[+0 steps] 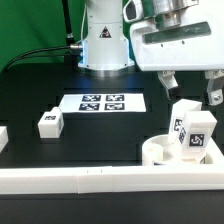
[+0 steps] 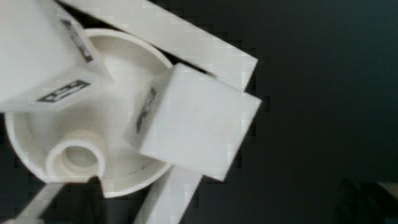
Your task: Assemble stool
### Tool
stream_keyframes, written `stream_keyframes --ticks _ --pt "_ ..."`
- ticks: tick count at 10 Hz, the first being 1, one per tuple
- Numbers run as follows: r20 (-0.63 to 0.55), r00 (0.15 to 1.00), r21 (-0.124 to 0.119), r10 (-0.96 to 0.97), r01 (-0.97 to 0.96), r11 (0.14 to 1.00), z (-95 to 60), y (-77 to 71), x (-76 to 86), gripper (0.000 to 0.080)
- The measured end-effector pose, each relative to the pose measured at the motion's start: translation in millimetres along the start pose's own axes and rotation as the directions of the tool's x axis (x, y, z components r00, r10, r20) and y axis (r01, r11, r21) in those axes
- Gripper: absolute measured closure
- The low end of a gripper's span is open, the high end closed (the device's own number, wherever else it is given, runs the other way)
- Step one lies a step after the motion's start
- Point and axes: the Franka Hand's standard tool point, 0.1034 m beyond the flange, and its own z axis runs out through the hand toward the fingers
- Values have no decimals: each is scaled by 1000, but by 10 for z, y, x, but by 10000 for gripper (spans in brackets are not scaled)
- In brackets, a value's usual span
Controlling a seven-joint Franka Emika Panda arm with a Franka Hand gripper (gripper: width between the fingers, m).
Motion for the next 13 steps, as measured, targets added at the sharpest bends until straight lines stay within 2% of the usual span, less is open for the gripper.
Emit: stream_keyframes --ticks 2,3,4,5,7,8,10,13 --pt "0 991 -5 -134 134 991 16 9 0 151" --pt "7 942 -33 -335 335 942 54 32 2 151" --pt "21 886 -36 -464 464 885 16 18 9 151" --pt "27 844 -31 -536 536 843 -34 -20 14 151" --pt "44 695 -23 -717 719 695 -62 -47 13 151" --pt "45 679 -23 -733 734 679 -54 -41 15 151" --pt "49 565 -20 -823 825 565 -49 -34 24 151" --pt "74 210 -34 -975 977 208 -34 -31 -10 151"
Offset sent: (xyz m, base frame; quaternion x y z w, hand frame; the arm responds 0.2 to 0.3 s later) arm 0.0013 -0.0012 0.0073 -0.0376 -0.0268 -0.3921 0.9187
